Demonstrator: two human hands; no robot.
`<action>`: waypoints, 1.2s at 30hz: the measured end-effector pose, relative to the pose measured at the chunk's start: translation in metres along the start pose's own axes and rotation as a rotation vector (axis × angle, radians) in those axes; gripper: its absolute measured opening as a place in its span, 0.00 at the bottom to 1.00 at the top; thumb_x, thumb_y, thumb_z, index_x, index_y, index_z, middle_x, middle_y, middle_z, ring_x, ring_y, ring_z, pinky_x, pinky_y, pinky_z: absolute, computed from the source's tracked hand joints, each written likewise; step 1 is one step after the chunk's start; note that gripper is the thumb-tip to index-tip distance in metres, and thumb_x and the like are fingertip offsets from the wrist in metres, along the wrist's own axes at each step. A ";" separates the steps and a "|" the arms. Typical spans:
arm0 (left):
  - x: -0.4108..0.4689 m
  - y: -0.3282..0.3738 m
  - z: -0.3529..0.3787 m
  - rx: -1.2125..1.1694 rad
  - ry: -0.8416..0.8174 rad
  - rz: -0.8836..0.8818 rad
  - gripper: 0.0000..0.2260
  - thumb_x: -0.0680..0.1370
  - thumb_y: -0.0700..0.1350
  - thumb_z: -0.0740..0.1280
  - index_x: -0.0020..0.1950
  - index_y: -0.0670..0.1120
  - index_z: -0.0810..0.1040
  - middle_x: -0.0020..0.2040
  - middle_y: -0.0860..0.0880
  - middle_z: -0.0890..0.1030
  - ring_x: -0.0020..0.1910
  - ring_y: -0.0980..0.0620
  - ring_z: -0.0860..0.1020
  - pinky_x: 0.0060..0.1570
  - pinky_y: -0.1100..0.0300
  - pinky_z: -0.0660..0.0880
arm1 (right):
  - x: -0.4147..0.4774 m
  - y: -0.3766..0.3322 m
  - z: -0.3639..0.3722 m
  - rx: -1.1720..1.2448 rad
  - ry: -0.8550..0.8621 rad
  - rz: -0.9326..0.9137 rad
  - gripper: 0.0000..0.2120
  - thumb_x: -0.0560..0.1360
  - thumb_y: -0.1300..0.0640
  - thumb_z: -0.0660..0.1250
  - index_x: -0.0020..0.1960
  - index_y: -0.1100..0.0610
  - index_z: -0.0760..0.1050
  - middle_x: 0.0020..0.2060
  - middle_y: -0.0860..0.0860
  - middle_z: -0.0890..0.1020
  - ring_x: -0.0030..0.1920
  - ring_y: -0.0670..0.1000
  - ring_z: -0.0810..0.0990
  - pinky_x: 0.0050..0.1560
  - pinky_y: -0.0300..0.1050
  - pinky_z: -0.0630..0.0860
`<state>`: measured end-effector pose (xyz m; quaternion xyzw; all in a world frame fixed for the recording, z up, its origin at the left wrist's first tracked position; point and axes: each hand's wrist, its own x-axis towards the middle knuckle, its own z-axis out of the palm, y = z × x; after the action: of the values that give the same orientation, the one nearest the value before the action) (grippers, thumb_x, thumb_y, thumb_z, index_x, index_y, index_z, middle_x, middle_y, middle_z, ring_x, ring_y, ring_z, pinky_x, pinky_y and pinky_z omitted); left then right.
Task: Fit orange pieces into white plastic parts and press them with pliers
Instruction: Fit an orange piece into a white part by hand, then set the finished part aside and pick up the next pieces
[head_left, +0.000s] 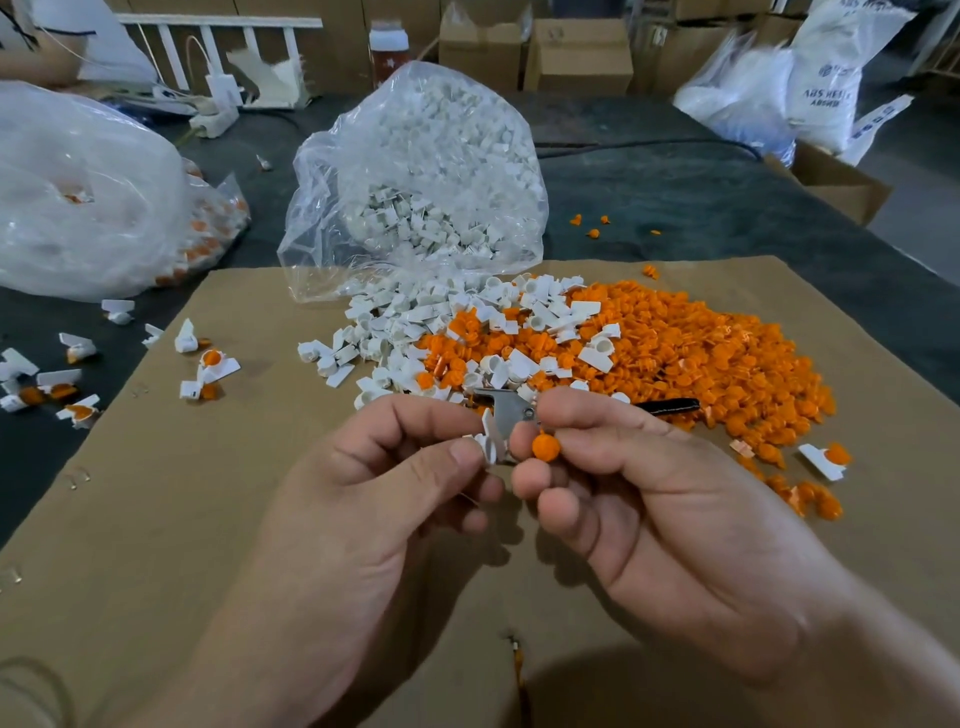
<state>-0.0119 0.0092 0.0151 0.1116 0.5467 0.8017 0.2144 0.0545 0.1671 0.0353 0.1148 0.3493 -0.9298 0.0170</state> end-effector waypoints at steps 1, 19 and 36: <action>0.000 0.000 0.000 0.008 0.005 0.010 0.14 0.58 0.48 0.77 0.41 0.45 0.86 0.35 0.41 0.83 0.31 0.51 0.81 0.29 0.62 0.78 | 0.000 0.000 0.000 -0.004 -0.001 0.010 0.09 0.68 0.69 0.68 0.45 0.63 0.84 0.40 0.65 0.83 0.34 0.58 0.84 0.28 0.41 0.79; -0.003 0.003 0.001 0.018 -0.046 0.087 0.12 0.60 0.45 0.77 0.42 0.45 0.86 0.37 0.40 0.83 0.37 0.48 0.84 0.36 0.62 0.80 | -0.003 0.008 -0.004 -0.599 0.005 -0.241 0.08 0.74 0.53 0.66 0.48 0.54 0.82 0.33 0.53 0.80 0.28 0.54 0.81 0.26 0.43 0.76; -0.002 0.000 -0.001 -0.024 -0.072 0.089 0.11 0.62 0.40 0.79 0.42 0.45 0.86 0.41 0.38 0.86 0.39 0.46 0.85 0.39 0.61 0.81 | -0.008 0.015 -0.009 -0.982 0.027 -0.552 0.06 0.76 0.47 0.65 0.51 0.42 0.78 0.33 0.51 0.83 0.28 0.55 0.82 0.26 0.50 0.80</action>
<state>-0.0108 0.0077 0.0148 0.1623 0.5235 0.8123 0.1994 0.0654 0.1619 0.0207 0.0097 0.7584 -0.6264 -0.1800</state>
